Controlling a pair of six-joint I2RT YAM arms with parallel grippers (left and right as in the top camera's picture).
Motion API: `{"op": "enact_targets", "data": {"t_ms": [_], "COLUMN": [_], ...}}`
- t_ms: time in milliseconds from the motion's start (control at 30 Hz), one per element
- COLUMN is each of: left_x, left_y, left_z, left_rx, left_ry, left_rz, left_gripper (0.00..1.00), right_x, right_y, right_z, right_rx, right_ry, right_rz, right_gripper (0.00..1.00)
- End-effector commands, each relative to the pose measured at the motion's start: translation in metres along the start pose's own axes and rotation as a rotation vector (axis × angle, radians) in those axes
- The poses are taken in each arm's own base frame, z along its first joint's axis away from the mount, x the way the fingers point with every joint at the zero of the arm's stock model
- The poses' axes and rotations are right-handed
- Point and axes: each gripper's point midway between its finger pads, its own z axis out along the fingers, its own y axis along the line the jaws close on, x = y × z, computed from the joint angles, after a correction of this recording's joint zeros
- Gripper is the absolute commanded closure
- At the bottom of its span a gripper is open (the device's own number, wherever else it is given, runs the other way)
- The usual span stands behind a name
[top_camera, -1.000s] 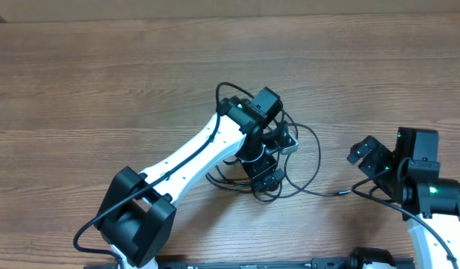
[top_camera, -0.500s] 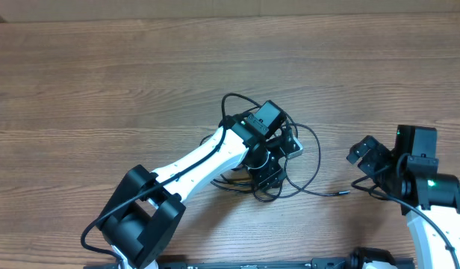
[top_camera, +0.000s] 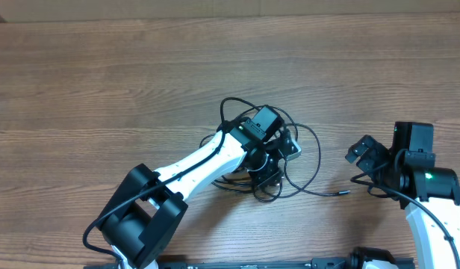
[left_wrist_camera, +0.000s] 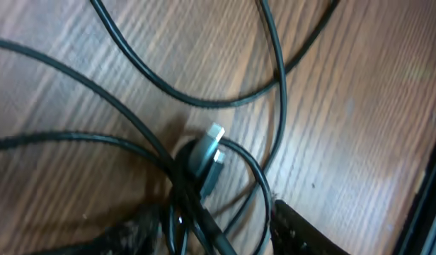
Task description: Untangle cables
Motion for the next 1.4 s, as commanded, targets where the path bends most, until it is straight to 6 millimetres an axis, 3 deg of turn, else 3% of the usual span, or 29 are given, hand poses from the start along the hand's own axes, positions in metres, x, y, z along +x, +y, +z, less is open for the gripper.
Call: {"op": "enact_targets", "data": {"t_ms": [0,133,433,533,833,1100,1167,1200,1367], "left_x": [0.004,0.006,0.005,0.005,0.010,0.007,0.007,0.007,0.004], "left_y": [-0.001,-0.001,0.002,0.002,0.005,0.007,0.007,0.007,0.006], "left_z": [0.008,0.010,0.013,0.013,0.025,0.028,0.028,0.028,0.020], "left_rx": [0.007,0.006,-0.003,-0.007,0.008,0.003,0.003,0.003,0.002], "left_ry": [0.003,0.006,-0.005,-0.006,0.019,0.004,0.004,0.005,0.011], "left_rz": [-0.018,-0.033,-0.028,-0.026,-0.038,-0.031,-0.031,-0.032,-0.036], "left_gripper": [0.55,0.64,0.52,0.53,0.69,0.71,0.82,0.95,0.96], "right_x": [0.000,0.000,0.000,-0.001,-0.001,-0.001,-0.001,-0.001,0.003], "right_y": [-0.002,-0.001,0.001,0.001,0.001,0.001,0.001,0.001,-0.001], "right_z": [0.001,0.001,0.001,0.001,0.001,0.001,0.001,0.001,0.001], "right_rx": [0.003,0.002,-0.010,-0.011,-0.011,-0.011,-0.011,-0.011,-0.002], "right_ry": [-0.002,-0.004,-0.002,-0.003,-0.004,-0.004,-0.004,-0.003,0.010], "right_rz": [0.000,0.001,0.001,0.001,0.000,0.000,0.000,0.000,-0.007], "right_gripper": [0.00,0.00,0.00,0.00,0.00,0.00,0.00,0.00,0.00]}}
